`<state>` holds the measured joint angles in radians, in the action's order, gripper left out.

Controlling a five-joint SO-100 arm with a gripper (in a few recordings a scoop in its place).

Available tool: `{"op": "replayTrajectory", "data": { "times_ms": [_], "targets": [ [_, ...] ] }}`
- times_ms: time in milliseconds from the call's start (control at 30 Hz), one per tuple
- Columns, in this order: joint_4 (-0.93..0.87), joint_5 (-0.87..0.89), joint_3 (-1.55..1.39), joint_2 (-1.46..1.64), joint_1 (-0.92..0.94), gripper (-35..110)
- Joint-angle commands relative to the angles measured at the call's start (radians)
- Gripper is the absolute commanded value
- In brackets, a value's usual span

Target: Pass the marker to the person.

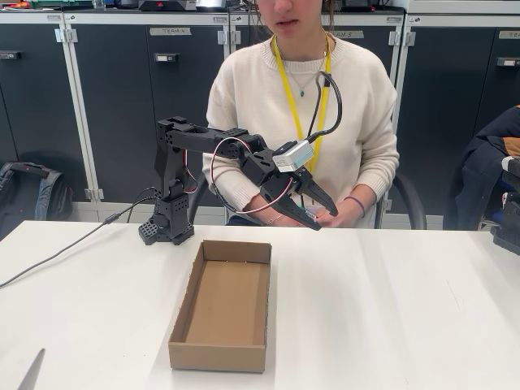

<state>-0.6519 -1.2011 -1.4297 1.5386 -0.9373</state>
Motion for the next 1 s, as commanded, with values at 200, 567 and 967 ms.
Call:
{"op": "replayTrajectory", "data": {
  "times_ms": [200, 567, 967],
  "targets": [
    [0.017, 0.0, -0.002, 0.107, 0.009, 23],
    [0.017, 0.0, -0.017, 0.121, 0.012, 23],
    [0.025, -0.002, -0.032, 0.127, 0.015, 23]
  ]
}}
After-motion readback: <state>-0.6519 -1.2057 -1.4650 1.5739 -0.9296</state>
